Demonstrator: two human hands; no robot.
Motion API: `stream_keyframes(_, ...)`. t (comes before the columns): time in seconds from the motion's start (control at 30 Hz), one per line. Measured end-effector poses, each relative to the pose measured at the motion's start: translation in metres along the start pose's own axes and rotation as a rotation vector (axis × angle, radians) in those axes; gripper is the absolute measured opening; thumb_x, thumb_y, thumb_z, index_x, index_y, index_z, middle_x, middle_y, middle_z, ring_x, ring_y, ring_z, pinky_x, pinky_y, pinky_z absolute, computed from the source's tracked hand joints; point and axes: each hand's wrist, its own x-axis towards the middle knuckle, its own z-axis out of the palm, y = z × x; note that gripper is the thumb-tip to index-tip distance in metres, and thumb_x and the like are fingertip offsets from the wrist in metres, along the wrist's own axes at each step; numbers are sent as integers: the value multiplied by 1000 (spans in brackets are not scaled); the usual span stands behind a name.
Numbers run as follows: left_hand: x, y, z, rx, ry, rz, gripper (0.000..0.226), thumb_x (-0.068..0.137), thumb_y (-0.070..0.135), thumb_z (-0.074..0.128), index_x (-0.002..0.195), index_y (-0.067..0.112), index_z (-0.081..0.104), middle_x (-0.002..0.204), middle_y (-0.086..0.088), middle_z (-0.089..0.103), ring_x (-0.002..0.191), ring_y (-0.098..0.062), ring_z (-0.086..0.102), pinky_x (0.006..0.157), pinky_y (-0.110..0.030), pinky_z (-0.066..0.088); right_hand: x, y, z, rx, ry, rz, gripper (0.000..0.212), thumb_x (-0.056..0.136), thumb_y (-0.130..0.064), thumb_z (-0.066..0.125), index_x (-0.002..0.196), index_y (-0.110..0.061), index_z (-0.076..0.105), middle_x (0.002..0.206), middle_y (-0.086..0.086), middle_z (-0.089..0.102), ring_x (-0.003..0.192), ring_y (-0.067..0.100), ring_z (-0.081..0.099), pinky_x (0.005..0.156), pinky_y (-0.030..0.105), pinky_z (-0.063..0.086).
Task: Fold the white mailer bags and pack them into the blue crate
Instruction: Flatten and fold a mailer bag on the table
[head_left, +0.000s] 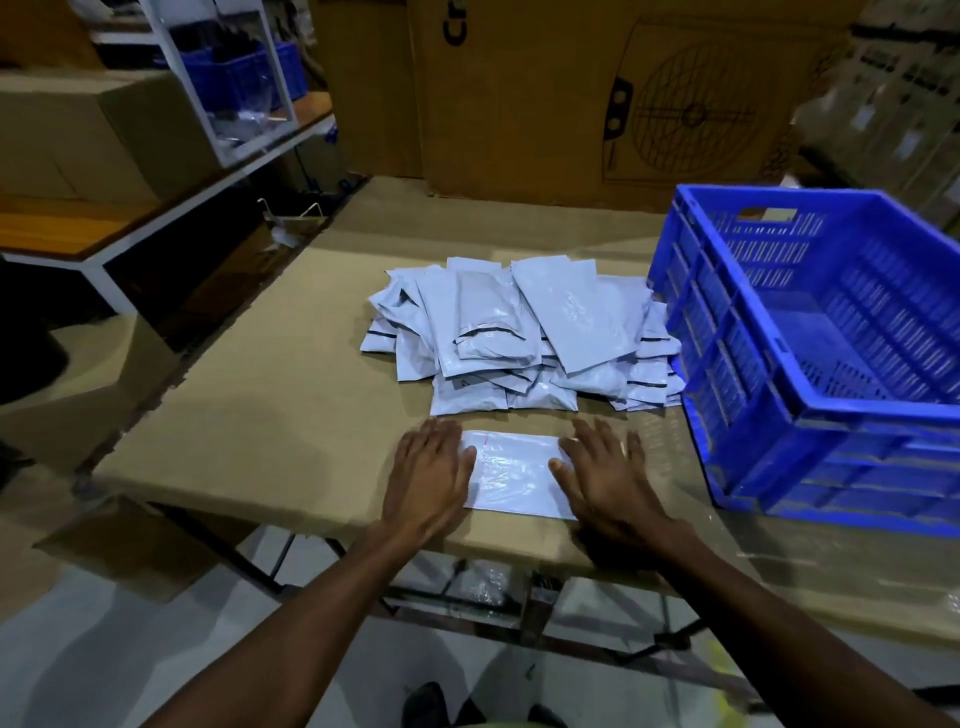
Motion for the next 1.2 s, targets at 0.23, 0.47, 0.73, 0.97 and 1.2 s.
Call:
stream_keyframes(0.23,14,62,21,-174,-114,130,78,95,49,7,146,7,47,150,-10,50,141,-24,42,119,-35,23,13,-21,19,-39,-52,-202,61,96,-43,23,140,-13,54,148,4,50,138,29,46,108,54,36)
stream_keyframes(0.47,6,30,29,181,-144,31,65,102,53,4,159,30,24,167,8,19,154,-20,12,123,-44,9,5,15,20,-13,-28,-187,72,93,-70,-3,158,-38,5,166,-11,-3,153,14,-5,122,45,1)
stream_keyframes(0.73,-6,13,20,192,-195,-124,65,101,62,10,161,36,7,169,10,-2,155,-22,-5,123,-50,3,0,19,12,19,-116,-119,93,79,-88,3,157,-38,-4,165,-6,-15,151,17,-16,120,54,-8)
stream_keyframes(0.97,1,14,16,187,-233,-139,64,102,61,12,161,36,6,169,9,-2,155,-21,-6,122,-52,0,-11,10,15,157,26,-415,66,91,-77,23,126,-32,54,157,-3,37,150,24,23,114,61,23)
stream_keyframes(1.2,-10,17,11,176,-129,-36,78,94,69,8,160,28,16,170,2,3,155,-25,0,118,-60,11,-2,11,19,108,199,-468,23,94,-37,47,100,-25,65,136,0,60,133,29,51,100,55,42)
